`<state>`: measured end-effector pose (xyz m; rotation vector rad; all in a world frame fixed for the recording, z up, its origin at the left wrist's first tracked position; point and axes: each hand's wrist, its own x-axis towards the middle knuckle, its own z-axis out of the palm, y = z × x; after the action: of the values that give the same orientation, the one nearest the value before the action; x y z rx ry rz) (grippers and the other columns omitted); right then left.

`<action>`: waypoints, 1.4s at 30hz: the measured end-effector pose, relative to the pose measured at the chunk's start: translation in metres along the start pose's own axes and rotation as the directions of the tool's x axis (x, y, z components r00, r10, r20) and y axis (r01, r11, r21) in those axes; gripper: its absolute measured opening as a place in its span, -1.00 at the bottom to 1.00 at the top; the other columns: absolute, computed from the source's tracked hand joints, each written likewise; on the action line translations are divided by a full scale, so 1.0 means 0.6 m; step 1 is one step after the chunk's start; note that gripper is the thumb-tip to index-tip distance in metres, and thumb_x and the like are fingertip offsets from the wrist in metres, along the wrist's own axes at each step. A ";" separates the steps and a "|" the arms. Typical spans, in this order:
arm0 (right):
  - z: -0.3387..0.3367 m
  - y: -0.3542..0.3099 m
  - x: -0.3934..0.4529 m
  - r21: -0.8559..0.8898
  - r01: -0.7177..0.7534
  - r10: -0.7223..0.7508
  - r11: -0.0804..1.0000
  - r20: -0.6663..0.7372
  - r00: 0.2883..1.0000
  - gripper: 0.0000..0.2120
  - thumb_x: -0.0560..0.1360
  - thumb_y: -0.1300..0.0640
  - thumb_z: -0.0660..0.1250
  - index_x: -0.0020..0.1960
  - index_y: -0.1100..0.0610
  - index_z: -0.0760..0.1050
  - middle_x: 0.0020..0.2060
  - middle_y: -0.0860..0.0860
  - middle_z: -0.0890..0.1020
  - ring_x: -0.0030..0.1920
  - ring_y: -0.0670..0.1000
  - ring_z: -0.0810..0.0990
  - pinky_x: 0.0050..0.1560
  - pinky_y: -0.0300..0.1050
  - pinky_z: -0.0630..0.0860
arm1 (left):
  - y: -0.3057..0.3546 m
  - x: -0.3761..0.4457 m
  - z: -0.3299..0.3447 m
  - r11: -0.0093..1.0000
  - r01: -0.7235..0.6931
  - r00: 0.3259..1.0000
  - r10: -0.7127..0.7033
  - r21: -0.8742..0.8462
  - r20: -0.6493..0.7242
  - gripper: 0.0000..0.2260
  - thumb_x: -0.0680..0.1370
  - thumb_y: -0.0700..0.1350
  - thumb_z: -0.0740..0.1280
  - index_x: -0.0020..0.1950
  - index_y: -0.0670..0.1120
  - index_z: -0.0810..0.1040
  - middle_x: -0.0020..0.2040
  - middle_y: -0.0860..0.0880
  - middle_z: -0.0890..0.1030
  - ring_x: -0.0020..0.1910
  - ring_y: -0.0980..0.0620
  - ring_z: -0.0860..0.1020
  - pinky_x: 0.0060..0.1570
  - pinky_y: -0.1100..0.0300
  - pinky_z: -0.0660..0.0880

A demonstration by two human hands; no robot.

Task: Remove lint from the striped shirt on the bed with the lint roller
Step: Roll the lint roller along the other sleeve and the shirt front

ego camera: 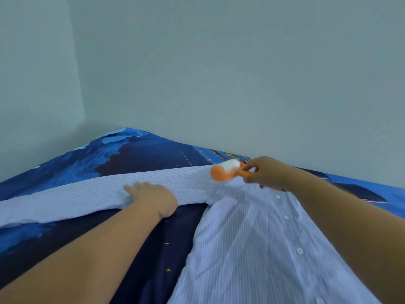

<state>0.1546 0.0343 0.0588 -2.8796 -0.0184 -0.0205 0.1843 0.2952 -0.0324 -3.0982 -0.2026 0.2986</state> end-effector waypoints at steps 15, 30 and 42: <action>0.095 0.029 0.096 -0.287 -0.230 0.263 0.930 0.080 0.961 -0.67 0.51 0.21 0.20 0.26 0.17 0.44 0.10 0.10 0.58 0.10 0.10 0.56 0.11 -0.02 0.53 | 0.159 0.107 0.027 0.897 -0.422 0.906 0.411 -0.128 -0.103 -0.51 0.57 0.23 -0.11 0.51 0.26 -0.03 0.58 0.10 -0.08 0.55 -0.07 -0.10 0.40 -0.30 -0.08; 0.042 0.073 0.049 -0.203 -0.072 0.114 0.977 0.203 0.973 -0.73 0.55 0.09 0.21 0.22 0.11 0.46 -0.02 0.12 0.59 -0.33 0.04 0.59 -0.36 -0.16 0.48 | 0.154 0.143 0.030 0.923 -0.364 0.931 0.359 -0.125 -0.060 -0.50 0.53 0.33 -0.14 0.47 0.38 -0.11 0.56 0.20 -0.15 0.55 -0.08 -0.14 0.39 -0.34 -0.12; -0.018 0.042 -0.070 -0.268 0.058 -0.005 0.962 0.194 0.981 -0.69 0.55 0.04 0.21 0.29 -0.04 0.45 0.03 0.02 0.62 -0.16 0.02 0.54 -0.35 -0.20 0.30 | 0.140 0.026 -0.022 0.855 -0.425 0.897 0.352 -0.299 -0.267 -0.86 0.54 -0.08 0.20 -0.06 -0.06 0.53 -0.20 -0.05 0.66 -0.22 -0.03 0.60 -0.21 0.15 0.42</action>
<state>0.1127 0.0068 0.0619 -3.1447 -0.1059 0.2694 0.2123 0.2139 -0.0251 -3.4724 0.4392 -0.0662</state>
